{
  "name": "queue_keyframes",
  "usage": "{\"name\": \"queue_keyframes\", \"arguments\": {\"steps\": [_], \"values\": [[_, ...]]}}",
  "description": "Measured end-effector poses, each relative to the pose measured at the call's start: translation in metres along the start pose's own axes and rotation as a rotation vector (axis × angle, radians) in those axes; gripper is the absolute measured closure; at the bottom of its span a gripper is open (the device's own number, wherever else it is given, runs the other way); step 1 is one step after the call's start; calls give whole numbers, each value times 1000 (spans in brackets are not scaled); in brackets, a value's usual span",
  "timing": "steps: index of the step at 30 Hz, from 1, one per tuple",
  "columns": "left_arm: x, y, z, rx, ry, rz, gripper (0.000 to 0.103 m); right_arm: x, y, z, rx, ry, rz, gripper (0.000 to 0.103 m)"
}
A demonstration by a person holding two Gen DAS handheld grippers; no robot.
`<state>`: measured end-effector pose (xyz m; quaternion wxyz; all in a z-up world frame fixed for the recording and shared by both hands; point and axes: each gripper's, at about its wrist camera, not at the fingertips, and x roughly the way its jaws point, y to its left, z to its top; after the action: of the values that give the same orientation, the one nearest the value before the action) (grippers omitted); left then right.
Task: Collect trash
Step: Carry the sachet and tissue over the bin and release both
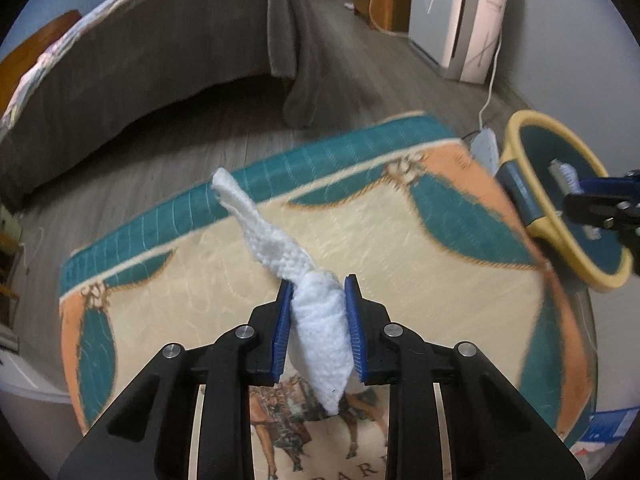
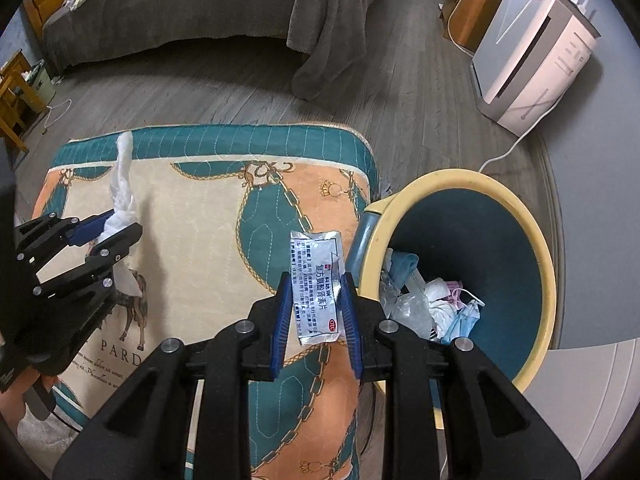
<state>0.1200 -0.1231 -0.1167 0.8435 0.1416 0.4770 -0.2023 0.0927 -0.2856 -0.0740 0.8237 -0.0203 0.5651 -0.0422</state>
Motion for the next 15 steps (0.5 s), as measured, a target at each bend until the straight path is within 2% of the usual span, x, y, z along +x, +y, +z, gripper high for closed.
{"name": "queue_keyframes", "arguments": {"steps": [10, 15], "values": [[-41, -37, 21, 76, -130, -64, 76, -21, -28, 4, 79, -68, 11, 80], [-50, -53, 29, 87, -160, -121, 76, -29, -56, 3, 136, -104, -1, 80]]}}
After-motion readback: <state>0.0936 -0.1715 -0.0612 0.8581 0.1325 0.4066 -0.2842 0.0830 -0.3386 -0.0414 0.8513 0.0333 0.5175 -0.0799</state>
